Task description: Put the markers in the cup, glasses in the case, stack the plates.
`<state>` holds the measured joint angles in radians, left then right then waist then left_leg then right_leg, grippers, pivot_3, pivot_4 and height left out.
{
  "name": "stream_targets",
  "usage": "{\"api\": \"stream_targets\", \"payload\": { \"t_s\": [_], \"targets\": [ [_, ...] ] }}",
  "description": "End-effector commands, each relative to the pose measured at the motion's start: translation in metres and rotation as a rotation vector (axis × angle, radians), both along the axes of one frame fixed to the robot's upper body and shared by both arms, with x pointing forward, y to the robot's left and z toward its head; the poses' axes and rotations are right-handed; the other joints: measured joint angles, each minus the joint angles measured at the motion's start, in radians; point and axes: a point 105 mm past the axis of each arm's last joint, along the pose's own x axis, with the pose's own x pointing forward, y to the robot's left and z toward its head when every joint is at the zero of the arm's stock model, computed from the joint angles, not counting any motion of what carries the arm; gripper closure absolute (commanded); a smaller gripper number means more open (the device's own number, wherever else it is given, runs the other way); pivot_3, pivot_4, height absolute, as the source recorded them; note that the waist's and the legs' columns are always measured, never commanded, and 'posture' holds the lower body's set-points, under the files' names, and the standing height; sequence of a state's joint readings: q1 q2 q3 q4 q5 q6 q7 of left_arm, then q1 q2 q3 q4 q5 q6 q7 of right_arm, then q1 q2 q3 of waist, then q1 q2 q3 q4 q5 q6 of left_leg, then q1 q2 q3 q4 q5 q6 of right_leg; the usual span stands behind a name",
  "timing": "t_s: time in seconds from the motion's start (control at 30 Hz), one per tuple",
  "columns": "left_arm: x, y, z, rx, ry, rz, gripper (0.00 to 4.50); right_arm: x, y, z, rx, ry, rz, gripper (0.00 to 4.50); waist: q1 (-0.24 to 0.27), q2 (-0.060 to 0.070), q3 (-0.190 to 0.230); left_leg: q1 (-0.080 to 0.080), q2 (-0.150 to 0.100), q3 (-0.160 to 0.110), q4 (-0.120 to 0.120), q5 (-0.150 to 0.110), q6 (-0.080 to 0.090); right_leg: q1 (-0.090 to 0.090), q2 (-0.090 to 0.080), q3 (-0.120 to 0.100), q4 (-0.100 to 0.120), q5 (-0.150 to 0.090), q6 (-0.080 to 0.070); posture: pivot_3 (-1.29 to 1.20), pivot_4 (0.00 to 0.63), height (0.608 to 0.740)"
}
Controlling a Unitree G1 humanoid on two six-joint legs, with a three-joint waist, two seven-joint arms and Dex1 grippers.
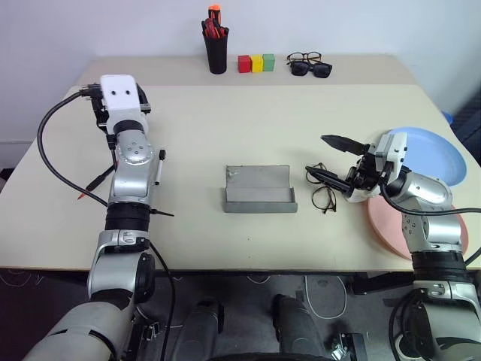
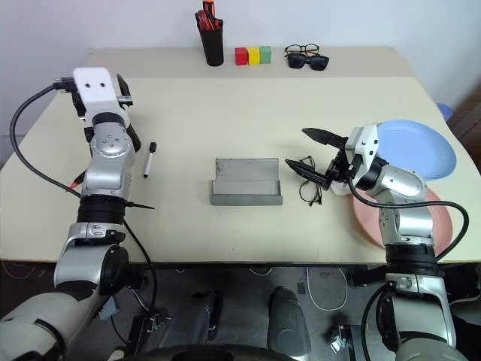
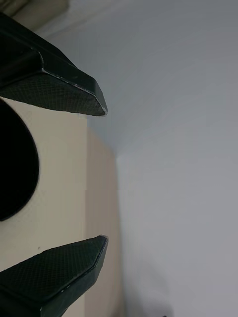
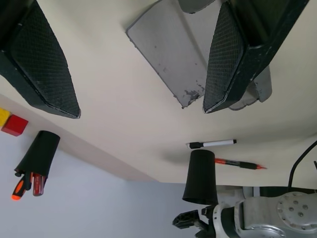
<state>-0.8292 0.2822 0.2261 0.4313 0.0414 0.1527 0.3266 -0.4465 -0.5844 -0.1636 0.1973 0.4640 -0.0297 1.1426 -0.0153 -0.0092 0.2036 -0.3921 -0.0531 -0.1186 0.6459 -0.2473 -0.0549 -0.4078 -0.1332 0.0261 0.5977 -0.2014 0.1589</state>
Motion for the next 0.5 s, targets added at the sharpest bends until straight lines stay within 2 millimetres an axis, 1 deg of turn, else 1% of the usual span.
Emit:
{"api": "stream_targets", "payload": {
  "t_s": [0.03, 0.1, 0.13, 0.23, 0.37, 0.5],
  "targets": [
    [-0.010, 0.028, 0.022, -0.119, -0.025, -0.004, 0.58, -0.006, 0.000, 0.011, 0.011, -0.050, 0.001, 0.45, -0.002, 0.000, 0.000, 0.000, 0.000, 0.000, 0.000, 0.000, 0.000, 0.000, 0.000, 0.000, 0.000, 0.000, 0.000, 0.00, 0.150, 0.740],
    [-0.015, 0.053, 0.014, -0.153, 0.066, -0.053, 0.58, -0.007, -0.003, 0.010, 0.013, -0.048, -0.011, 0.45, -0.008, 0.000, 0.000, 0.000, 0.000, 0.000, 0.000, 0.000, 0.000, 0.000, 0.000, 0.000, 0.000, 0.000, 0.000, 0.00, 0.150, 0.740],
    [-0.018, 0.061, 0.013, -0.148, 0.096, -0.079, 0.58, -0.007, -0.003, 0.010, 0.014, -0.048, -0.014, 0.45, -0.013, 0.000, 0.000, 0.000, 0.000, 0.000, 0.000, 0.000, 0.000, -0.001, 0.000, 0.000, 0.001, 0.000, 0.000, 0.00, 0.150, 0.740],
    [-0.024, 0.072, 0.010, -0.102, 0.206, -0.219, 0.58, -0.005, -0.004, 0.008, 0.021, -0.046, -0.021, 0.45, -0.026, 0.000, 0.000, 0.000, 0.000, 0.000, 0.000, 0.000, 0.000, -0.001, 0.000, 0.000, 0.003, 0.000, 0.000, 0.00, 0.150, 0.740],
    [-0.038, 0.089, 0.015, -0.045, 0.278, -0.297, 0.58, -0.003, -0.003, 0.006, 0.029, -0.044, -0.023, 0.45, -0.024, 0.000, 0.000, 0.001, 0.000, 0.000, 0.001, 0.000, 0.000, 0.000, 0.000, 0.000, 0.003, 0.000, 0.000, 0.00, 0.150, 0.740],
    [-0.051, 0.094, 0.012, 0.018, 0.414, -0.433, 0.58, -0.001, -0.002, 0.003, 0.039, -0.044, -0.021, 0.45, -0.028, 0.000, 0.000, 0.001, 0.001, 0.000, 0.000, 0.000, 0.000, -0.001, 0.001, 0.000, 0.003, 0.000, 0.000, 0.00, 0.150, 0.740]
  ]
}}
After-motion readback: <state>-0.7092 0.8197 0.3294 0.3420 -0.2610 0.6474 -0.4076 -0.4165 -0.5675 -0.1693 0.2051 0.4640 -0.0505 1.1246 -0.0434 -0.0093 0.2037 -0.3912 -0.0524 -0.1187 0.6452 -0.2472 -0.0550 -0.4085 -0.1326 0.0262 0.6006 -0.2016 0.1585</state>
